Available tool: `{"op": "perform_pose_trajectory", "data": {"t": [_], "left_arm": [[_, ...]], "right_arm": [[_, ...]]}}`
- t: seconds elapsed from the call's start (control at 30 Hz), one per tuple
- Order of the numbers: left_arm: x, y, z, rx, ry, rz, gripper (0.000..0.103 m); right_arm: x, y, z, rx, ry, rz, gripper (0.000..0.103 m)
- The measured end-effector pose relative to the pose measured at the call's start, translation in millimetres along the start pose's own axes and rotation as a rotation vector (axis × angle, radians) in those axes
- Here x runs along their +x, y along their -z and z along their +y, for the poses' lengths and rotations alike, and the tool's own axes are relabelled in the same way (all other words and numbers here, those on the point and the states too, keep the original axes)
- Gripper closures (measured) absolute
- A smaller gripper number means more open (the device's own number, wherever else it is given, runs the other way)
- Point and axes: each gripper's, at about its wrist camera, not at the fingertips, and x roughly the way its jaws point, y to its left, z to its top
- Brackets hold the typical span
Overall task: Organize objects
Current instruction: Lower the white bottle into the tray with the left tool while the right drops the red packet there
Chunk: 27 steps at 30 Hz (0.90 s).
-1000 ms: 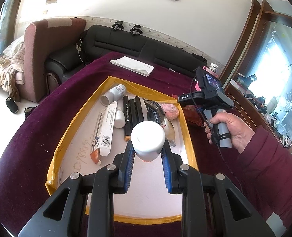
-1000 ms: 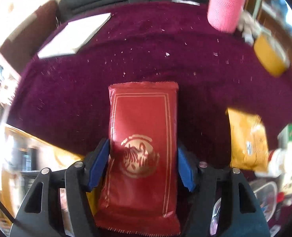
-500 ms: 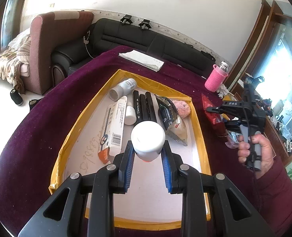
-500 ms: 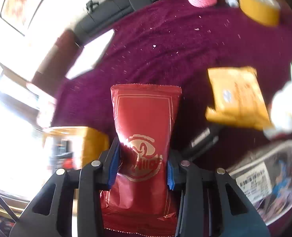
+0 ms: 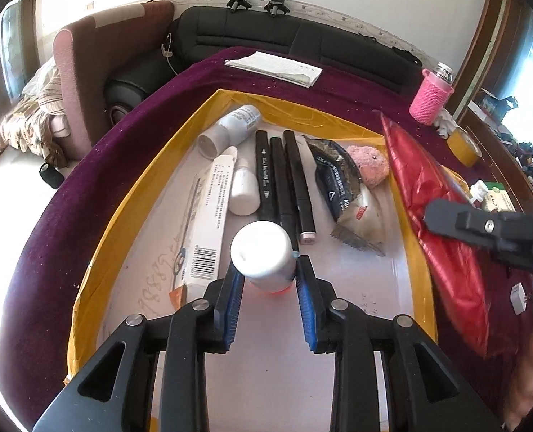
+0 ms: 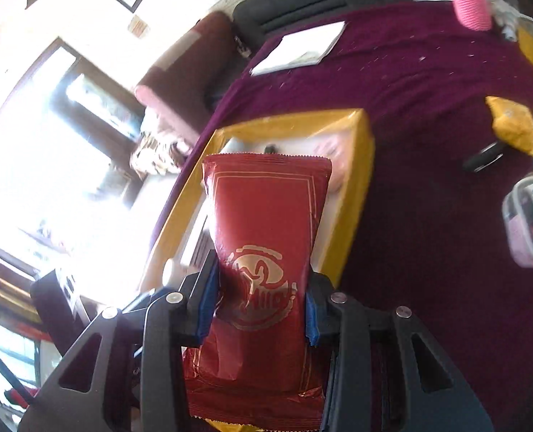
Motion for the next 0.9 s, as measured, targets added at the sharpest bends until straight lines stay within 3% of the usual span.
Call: {"op": "perform_pose_trajectory", "data": {"t": [0.03, 0.07, 0.13, 0.37, 0.47, 0.7, 0.9], "left_arm": [[-3.3, 0.3, 4.0, -0.009, 0.005, -0.004, 0.068], [-8.2, 1.4, 8.5, -0.017, 0.011, -0.014, 0.054], [-19.3, 1.7, 16.9, -0.035, 0.021, -0.039, 0.044], [-64.6, 7.3, 49.3, -0.108, 0.035, -0.148, 0.038], [-75.7, 7.3, 62.0, -0.15, 0.037, -0.183, 0.037], [-85.6, 11.7, 76.5, -0.212, 0.03, -0.219, 0.037], [-89.1, 17.6, 64.6, -0.198, 0.03, -0.215, 0.037]], "right_arm": [[6.8, 2.9, 5.0, -0.01, 0.001, 0.01, 0.066], [14.5, 5.5, 10.7, -0.02, 0.007, 0.023, 0.066], [26.2, 9.1, 19.7, -0.038, 0.037, 0.036, 0.065], [48.8, 28.6, 48.7, -0.2, 0.263, 0.021, 0.053], [46.7, 38.5, 60.2, -0.268, 0.318, -0.007, 0.052], [39.6, 54.2, 89.6, -0.408, 0.45, -0.086, 0.049], [8.7, 66.6, 98.6, -0.475, 0.589, -0.198, 0.049]]}}
